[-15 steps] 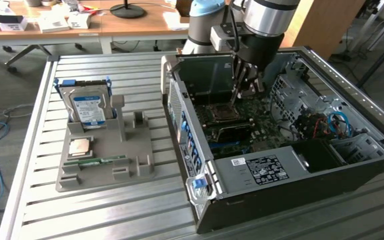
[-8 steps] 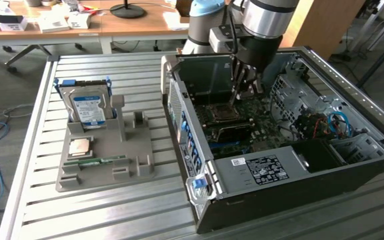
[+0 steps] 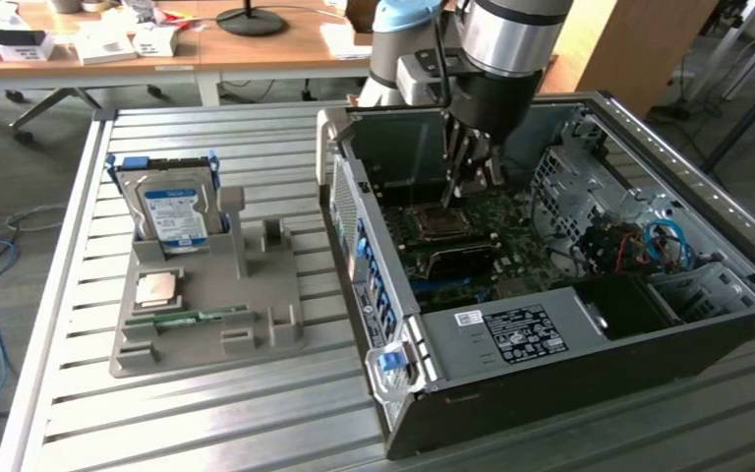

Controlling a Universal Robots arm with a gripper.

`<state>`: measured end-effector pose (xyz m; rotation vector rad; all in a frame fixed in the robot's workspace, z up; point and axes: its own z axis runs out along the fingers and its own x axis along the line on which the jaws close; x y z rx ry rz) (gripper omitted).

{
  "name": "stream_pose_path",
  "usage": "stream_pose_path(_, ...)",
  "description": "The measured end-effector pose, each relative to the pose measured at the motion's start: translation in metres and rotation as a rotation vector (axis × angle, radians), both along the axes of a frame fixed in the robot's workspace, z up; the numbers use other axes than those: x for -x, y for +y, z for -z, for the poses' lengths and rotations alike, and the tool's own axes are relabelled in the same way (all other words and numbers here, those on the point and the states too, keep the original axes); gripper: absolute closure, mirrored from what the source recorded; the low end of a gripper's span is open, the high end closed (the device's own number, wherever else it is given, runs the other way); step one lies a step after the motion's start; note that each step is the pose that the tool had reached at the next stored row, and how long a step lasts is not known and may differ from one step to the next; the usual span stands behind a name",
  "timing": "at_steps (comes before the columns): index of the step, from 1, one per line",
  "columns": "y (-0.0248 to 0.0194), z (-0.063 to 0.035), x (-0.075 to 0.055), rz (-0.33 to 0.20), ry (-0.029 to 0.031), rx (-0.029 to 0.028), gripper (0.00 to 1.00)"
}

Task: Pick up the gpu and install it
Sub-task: 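Press down on the gpu until it lock into place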

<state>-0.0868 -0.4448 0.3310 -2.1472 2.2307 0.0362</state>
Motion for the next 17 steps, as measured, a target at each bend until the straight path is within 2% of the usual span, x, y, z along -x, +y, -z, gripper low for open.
stream_pose_path(17,-0.0001,0.0286,0.0,0.0,-0.0007,-0.0004,0.89)
